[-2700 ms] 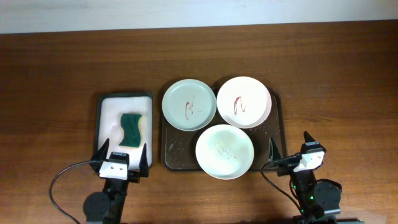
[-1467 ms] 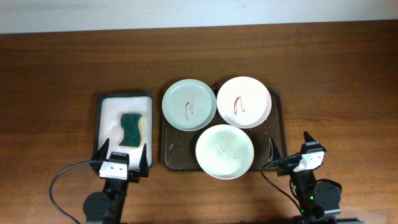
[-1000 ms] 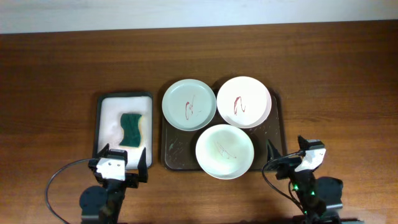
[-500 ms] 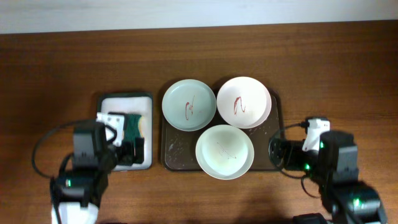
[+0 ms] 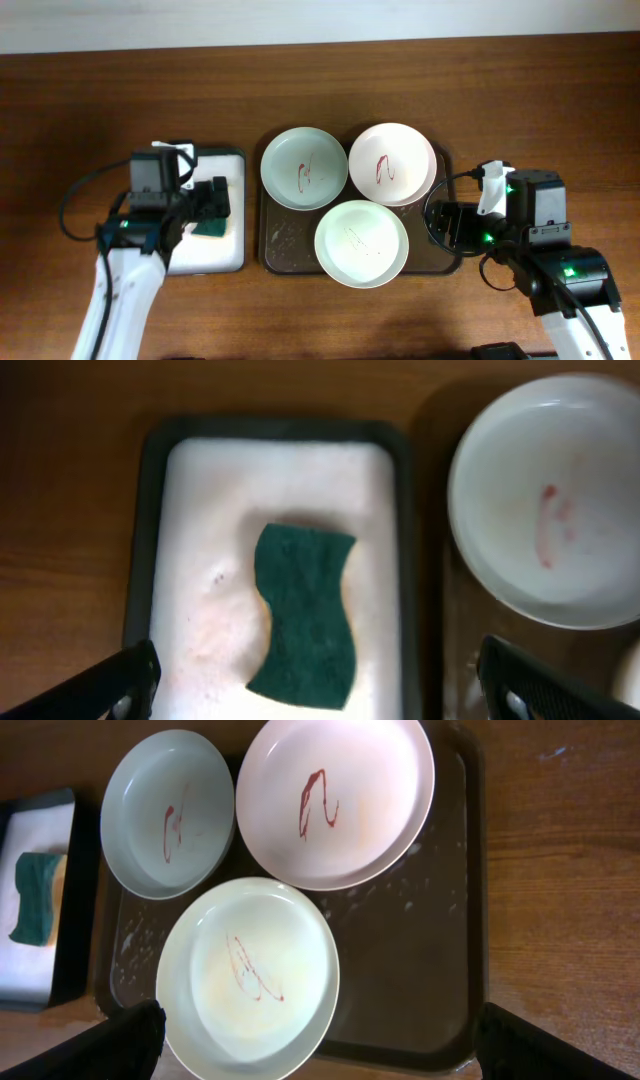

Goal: Clean dirty plates on tray and stack at the side
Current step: 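Grasp the green-yellow sponge in the foam tray with the left gripper, then grip the cream plate rim with the right gripper and tilt it up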

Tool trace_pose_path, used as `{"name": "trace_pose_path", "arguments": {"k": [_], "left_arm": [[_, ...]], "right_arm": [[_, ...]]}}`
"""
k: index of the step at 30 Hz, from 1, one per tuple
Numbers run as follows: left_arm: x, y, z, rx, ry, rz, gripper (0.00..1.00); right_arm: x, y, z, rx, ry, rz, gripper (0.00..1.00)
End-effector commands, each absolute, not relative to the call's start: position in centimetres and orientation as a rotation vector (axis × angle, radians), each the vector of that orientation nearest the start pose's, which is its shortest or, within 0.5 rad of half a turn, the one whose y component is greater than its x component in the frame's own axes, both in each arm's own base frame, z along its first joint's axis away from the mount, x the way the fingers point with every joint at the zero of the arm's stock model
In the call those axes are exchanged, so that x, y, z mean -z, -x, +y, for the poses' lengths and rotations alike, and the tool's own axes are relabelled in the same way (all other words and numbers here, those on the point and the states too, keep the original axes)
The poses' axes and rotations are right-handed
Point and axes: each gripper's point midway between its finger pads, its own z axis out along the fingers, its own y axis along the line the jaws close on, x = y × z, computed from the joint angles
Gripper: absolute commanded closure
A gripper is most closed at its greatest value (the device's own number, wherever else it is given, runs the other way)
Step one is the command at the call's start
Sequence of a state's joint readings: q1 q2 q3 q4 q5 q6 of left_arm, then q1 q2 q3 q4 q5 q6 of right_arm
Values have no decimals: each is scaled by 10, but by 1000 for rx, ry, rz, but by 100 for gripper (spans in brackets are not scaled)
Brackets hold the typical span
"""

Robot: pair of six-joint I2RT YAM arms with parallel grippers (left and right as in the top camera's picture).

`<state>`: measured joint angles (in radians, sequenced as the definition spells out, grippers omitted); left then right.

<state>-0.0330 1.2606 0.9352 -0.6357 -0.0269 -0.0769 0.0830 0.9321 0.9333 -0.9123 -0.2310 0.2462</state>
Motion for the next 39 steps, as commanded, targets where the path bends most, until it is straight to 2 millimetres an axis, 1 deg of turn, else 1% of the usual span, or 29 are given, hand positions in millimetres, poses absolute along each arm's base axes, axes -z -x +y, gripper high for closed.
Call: {"name": "trace_pose_path", "arguments": {"k": [1,2,3,4,5,6,8,9,11,13,14,17,19,20,22,24,25,26,27,29,30,32,33,34,37,39], "left_arm": [[-107,-341,0,-33,120,2628,0],[-90,-344,-6,7,110,2672,0],[-78,-346,-9,32,104,2700,4],[-63,-347,-9,28,105,2737,11],[-55,-347,-9,28,106,2754,13],[-47,-348,-9,25,107,2772,20],[-32,-347,-9,22,108,2806,22],[-26,-347,-9,21,108,2820,27],[-23,-348,-9,20,108,2825,46],[-23,-350,-9,21,108,2817,61],[-23,-348,-9,22,108,2822,71],[-18,-338,-9,16,110,2864,73],[-12,-331,-9,14,110,2883,70],[-9,-329,-8,14,111,2889,72],[-6,-327,-8,13,111,2893,84],[-6,-327,-8,14,111,2893,100],[-6,-327,-8,14,111,2893,100],[-6,-327,-8,14,111,2894,100],[-6,-327,-8,14,111,2893,100],[-6,-327,-8,14,111,2894,100],[-6,-327,-9,14,111,2893,100],[-6,-327,-9,14,111,2893,100],[-6,-327,-8,14,111,2893,100],[-6,-327,-9,15,110,2890,100],[-6,-328,-8,14,110,2888,98],[-7,-329,-9,15,110,2885,98]], "right_arm": [[-205,-254,63,-435,-83,2471,1],[-205,-254,63,-435,-83,2471,1],[-205,-254,62,-434,-83,2471,1],[-205,-254,63,-435,-83,2471,1],[-205,-254,63,-435,-83,2472,1],[-205,-254,63,-435,-83,2472,1],[-205,-254,63,-435,-83,2472,1],[-204,-254,62,-434,-83,2472,1],[-204,-254,62,-434,-83,2472,1],[-204,-254,62,-434,-83,2472,1],[-204,-254,62,-434,-83,2472,1],[-204,-254,62,-434,-83,2473,1],[-201,-255,63,-434,-86,2486,1],[-199,-255,63,-433,-88,2498,1],[-188,-254,62,-430,-98,2550,1],[-178,-256,63,-428,-107,2591,1],[-173,-256,63,-427,-112,2616,0],[-165,-256,63,-425,-119,2651,8],[-157,-257,63,-423,-126,2684,14],[-140,-259,64,-425,-138,2759,33],[-132,-259,69,-452,-108,2791,41],[-116,-260,71,-470,-109,2854,51],[-104,-262,72,-469,-100,2896,60],[-92,-264,74,-482,-98,2934,64],[-67,-266,89,-539,-69,3009,64],[-51,-270,98,-538,-31,3039,63]]}}
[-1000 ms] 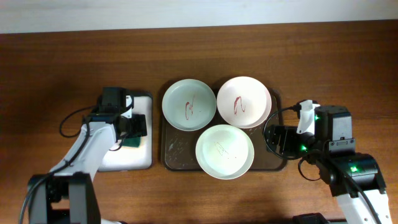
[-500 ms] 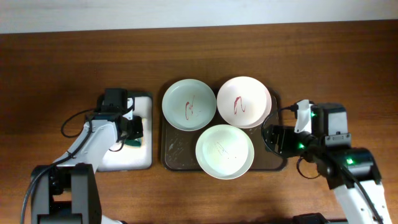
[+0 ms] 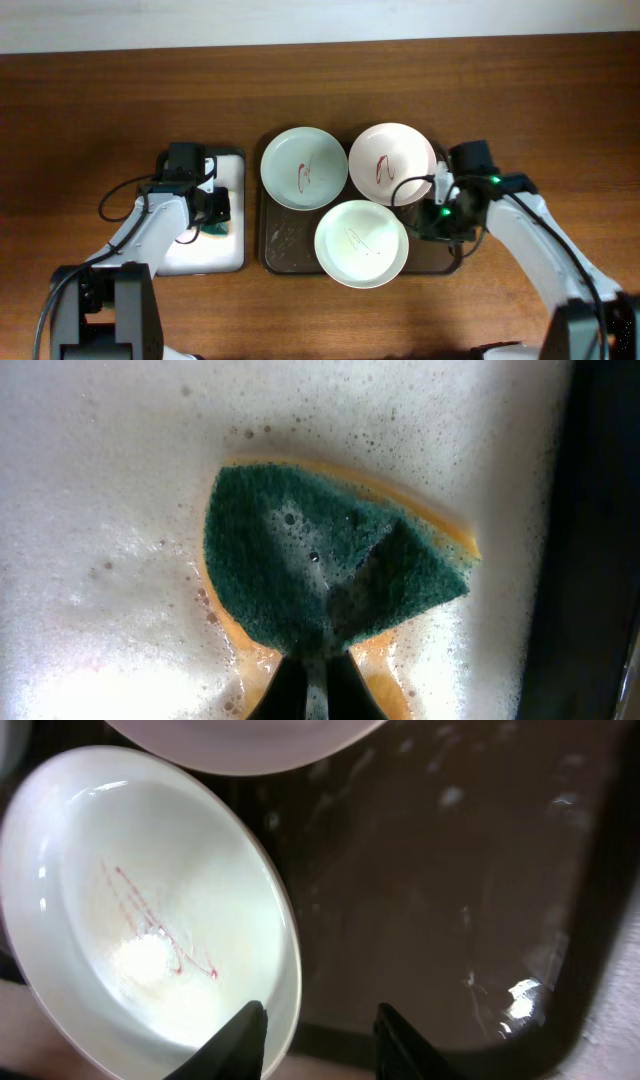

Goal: Clean dirty plates on tray and stack at the side
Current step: 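Grip the cream plate rim with the right gripper and tilt it up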

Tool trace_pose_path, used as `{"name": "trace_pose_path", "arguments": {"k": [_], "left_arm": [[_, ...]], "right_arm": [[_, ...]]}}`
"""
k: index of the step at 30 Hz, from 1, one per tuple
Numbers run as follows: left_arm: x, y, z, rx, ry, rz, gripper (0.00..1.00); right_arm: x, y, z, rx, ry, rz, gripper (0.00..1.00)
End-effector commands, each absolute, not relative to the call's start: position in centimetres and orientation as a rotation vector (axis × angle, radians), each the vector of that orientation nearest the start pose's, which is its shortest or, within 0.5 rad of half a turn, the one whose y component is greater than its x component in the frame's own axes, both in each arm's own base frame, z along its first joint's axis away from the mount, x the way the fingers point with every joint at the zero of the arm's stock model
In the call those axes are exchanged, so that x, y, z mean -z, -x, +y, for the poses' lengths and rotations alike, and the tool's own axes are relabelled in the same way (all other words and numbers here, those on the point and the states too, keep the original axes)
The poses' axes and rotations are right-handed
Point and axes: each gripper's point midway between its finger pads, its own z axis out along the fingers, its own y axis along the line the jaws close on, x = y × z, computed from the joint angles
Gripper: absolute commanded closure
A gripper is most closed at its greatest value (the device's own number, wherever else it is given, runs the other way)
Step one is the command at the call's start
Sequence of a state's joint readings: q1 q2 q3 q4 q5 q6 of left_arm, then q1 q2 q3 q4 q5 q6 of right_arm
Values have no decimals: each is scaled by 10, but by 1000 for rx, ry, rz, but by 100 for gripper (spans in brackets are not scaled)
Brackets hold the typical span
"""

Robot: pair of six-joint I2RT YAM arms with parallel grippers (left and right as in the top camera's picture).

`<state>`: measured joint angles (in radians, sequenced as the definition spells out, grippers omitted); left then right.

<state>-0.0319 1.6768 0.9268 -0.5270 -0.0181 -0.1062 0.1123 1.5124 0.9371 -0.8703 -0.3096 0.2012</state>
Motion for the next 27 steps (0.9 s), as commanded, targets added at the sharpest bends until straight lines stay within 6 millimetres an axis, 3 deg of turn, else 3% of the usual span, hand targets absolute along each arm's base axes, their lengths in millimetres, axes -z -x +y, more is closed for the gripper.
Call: {"name": "trace_pose_path", "arguments": {"k": [1,6,11,15,19,23,27], "left_arm": [[-7,-329,-9,15,110,2886,99],[-7,-328,-9,16,110,2887,98],[-7,-328,-9,16,110,2887,98],[-7,-328,-14,57,104,2890,100],[-16,-335,-14,60,103,2861,100],[-65,-353,-13,64,96,2702,100],[-126,-365,5,-62,132,2490,100]], "right_arm": [[-43,-272,101,-536,-17,3051,63],[-19,-287,103,-523,-15,3050,71],[-17,-288,110,-551,-28,3048,96],[-18,-281,127,-591,-2,3062,96],[-18,-281,127,-575,9,3063,96],[-17,-281,125,-557,8,3064,96],[-17,-282,126,-558,9,3060,96]]}}
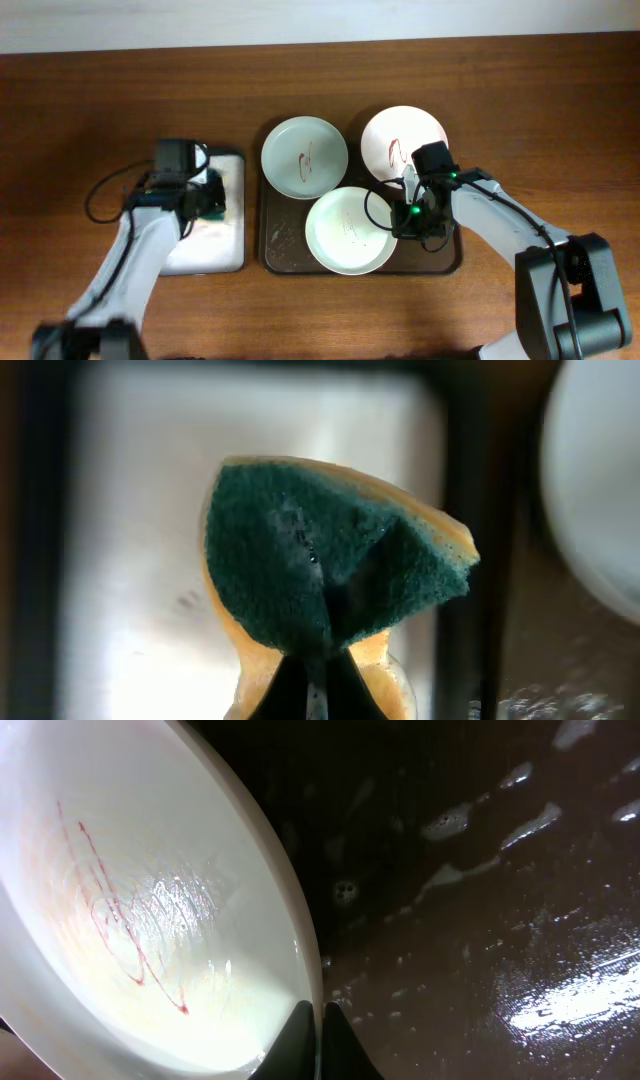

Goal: Clean dirty plates on tray and stack at the side
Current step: 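Grip the cream plate rim with the right gripper and tilt it up, then carry the sponge with the left gripper onto the cream plate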

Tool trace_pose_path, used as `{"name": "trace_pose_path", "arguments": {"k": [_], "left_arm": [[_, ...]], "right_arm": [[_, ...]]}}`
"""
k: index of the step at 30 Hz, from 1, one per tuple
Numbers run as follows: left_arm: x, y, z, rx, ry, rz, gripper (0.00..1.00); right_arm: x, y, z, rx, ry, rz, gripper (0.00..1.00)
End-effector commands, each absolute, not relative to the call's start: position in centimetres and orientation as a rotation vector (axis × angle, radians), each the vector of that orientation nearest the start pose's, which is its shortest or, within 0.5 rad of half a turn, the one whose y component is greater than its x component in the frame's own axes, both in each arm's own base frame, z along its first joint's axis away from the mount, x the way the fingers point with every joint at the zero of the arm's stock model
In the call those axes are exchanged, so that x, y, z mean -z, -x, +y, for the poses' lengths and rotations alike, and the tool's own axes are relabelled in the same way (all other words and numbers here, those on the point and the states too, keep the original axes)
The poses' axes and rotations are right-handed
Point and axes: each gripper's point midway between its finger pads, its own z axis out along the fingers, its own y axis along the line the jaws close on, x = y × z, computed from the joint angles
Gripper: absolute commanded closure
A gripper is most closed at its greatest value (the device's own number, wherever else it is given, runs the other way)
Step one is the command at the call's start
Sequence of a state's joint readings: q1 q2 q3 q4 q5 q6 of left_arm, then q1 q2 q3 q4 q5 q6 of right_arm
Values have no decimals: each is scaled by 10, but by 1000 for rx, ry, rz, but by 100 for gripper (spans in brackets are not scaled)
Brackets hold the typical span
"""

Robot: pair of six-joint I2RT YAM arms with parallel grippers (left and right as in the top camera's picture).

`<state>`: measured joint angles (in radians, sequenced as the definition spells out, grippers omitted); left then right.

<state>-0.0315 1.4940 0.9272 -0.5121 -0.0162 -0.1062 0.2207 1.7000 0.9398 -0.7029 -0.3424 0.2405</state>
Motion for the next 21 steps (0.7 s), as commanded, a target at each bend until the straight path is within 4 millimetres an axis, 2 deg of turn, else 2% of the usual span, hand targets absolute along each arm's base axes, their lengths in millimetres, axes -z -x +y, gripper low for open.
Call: {"name": "trace_pose_path", "arguments": {"k": [1,3,8,17,21], "left_arm": [[-141,-367,9,-80,140,2439,100],[-160,-367,8,-71,142,2378,100],[-179,-364,9,-65,143,2326,100],[-185,-362,9,-68,134,2310,100],[-176,-358,10,-79,137,2340,100]], "right_arm": [[-17,-283,126,-558,10,3058,96],[-17,-283,126,-559,9,3057,96],[-17,-283,126,-559,10,3057,96],[-17,-283,126,-559,10,3057,96],[-17,-283,126,-559,10,3057,96]]}}
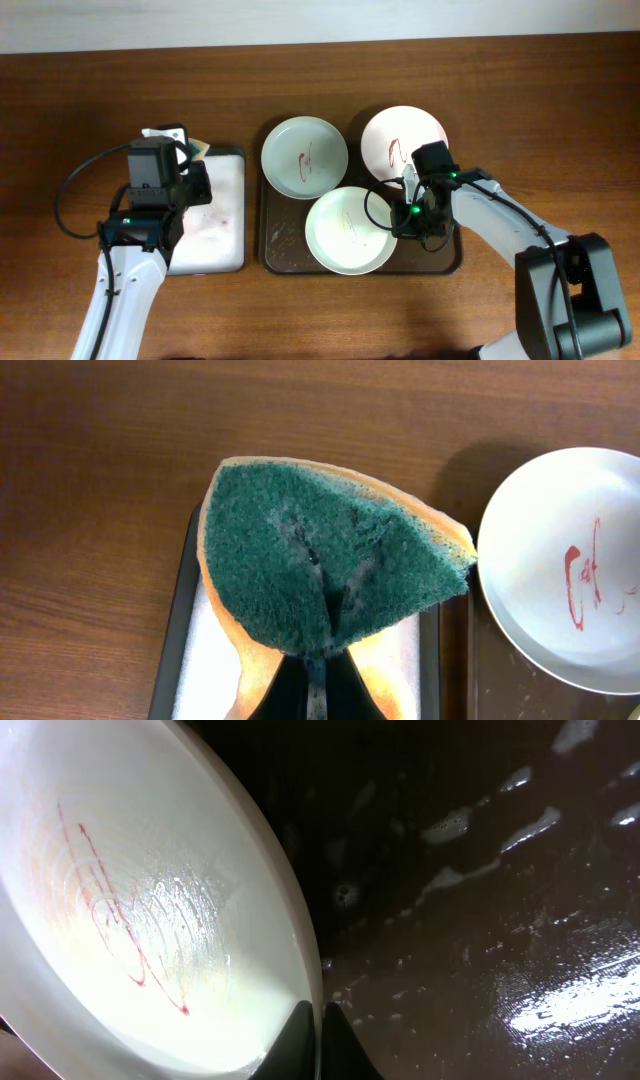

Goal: Clean dirty plates on tray and stack at the side
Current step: 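Carry the sponge with the left gripper onto the cream plate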

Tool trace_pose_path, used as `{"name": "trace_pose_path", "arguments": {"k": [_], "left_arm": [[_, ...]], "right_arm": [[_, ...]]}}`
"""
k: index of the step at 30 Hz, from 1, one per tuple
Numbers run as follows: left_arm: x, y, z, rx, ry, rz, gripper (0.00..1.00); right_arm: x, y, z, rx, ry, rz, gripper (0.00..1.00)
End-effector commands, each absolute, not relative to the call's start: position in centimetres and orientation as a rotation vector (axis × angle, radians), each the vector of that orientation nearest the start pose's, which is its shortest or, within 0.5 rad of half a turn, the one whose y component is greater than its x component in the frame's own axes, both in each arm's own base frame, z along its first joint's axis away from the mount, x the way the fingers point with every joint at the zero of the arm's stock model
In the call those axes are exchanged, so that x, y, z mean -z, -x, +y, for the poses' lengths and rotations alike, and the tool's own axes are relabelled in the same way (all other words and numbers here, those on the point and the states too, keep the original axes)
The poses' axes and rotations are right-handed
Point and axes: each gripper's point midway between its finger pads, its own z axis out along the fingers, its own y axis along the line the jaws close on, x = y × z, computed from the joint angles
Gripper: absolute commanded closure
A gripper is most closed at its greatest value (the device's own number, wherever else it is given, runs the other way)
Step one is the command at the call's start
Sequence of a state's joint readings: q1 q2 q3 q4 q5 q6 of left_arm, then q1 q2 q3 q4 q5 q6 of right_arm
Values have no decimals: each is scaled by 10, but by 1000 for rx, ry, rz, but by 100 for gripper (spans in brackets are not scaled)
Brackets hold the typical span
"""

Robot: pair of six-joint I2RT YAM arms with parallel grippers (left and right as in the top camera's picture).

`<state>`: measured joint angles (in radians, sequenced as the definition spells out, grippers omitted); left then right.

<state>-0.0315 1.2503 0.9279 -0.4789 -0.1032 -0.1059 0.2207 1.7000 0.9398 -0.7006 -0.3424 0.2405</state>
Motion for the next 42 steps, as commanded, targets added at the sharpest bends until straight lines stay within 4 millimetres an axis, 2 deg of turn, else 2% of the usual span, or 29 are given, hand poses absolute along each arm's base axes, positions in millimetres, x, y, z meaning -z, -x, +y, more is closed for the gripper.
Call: {"name": "trace_pose_path", "arguments": {"k": [1,2,8,14,16,18,21,25,28,33,35,37,39,42], "left_arm": [[-169,-356,10,-83,138,2358,100],[-152,-352,10,-87,134,2405,100],[-86,-338,2,-101,99,2589,100],[-42,-333,-18,-97,37,2719,100],[-37,-332,-26,-75,13,2734,100],[-38,-333,-35,-33,-13,2728,100],[-40,-335,-59,123,-62,2715,100],[-42,-340,-65,159,-74,2693,100],[-48,-343,-86,317,-114,2660,100],[-50,-345,-89,338,-120,2649,100],[-57,-349,-89,339,-121,2630,100],[-80,-358,-91,344,-125,2563,100],[-129,-369,-93,390,-39,2418,100],[-150,-372,-93,404,-30,2350,100]], "right_arm": [[-17,-283,126,-559,10,3057,96],[-17,-283,126,-559,9,3058,96],[-17,-283,126,-559,10,3058,96],[-17,-282,126,-559,9,3061,96],[-17,-282,126,-559,9,3061,96],[-17,-282,126,-559,9,3061,96],[-17,-282,126,-559,9,3061,96],[-17,-282,126,-559,9,3061,96],[-17,-282,126,-559,9,3061,96],[-17,-282,126,-559,9,3062,96],[-17,-282,126,-559,9,3062,96],[-17,-282,126,-559,9,3062,96],[-17,-282,126,-558,10,3061,96],[-17,-282,126,-559,9,3062,96]]}}
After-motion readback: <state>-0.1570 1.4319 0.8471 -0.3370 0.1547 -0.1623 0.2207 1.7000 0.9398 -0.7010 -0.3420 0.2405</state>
